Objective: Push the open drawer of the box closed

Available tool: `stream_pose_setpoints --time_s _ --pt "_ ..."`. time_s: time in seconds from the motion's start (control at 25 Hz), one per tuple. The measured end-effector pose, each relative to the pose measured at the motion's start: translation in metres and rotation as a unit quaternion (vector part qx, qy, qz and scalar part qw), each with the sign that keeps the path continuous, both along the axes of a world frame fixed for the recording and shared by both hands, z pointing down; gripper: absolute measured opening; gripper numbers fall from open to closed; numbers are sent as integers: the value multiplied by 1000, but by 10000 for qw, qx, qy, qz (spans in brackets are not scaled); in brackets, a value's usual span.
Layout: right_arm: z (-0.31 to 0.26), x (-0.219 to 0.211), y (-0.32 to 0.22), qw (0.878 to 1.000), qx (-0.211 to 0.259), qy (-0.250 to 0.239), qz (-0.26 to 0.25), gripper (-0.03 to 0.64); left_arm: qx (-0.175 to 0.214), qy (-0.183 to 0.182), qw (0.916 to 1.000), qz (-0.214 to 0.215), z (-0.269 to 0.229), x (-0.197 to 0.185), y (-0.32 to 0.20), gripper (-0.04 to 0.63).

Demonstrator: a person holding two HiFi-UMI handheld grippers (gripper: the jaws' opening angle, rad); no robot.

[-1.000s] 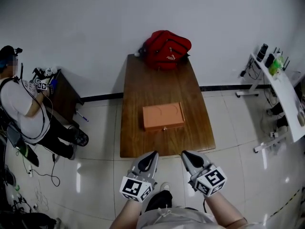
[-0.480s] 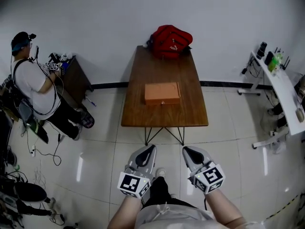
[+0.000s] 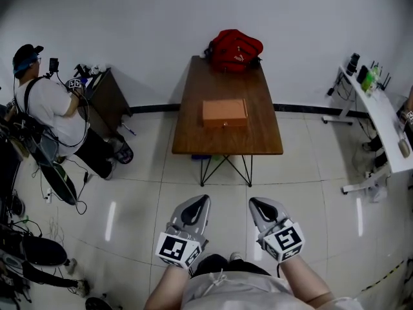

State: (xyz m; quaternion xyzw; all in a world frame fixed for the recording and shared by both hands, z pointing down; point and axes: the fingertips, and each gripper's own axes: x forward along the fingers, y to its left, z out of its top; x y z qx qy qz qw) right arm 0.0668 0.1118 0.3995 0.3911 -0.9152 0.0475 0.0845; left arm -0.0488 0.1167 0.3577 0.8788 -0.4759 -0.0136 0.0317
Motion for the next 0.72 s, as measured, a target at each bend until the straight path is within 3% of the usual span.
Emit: stream_pose_setpoints --time_s 0.36,0.6,0.72 --pt "-28 -35 1 9980 32 -347 523 0 57 -201 9996 215 -21 -47 1 8" --pt "-25 -55 6 9981 131 -213 572 0 172 -391 9986 299 -19 -62 4 8" --pt "-23 -61 8 9982 168 -148 556 0 207 -303 9987 364 -17 -63 6 8"
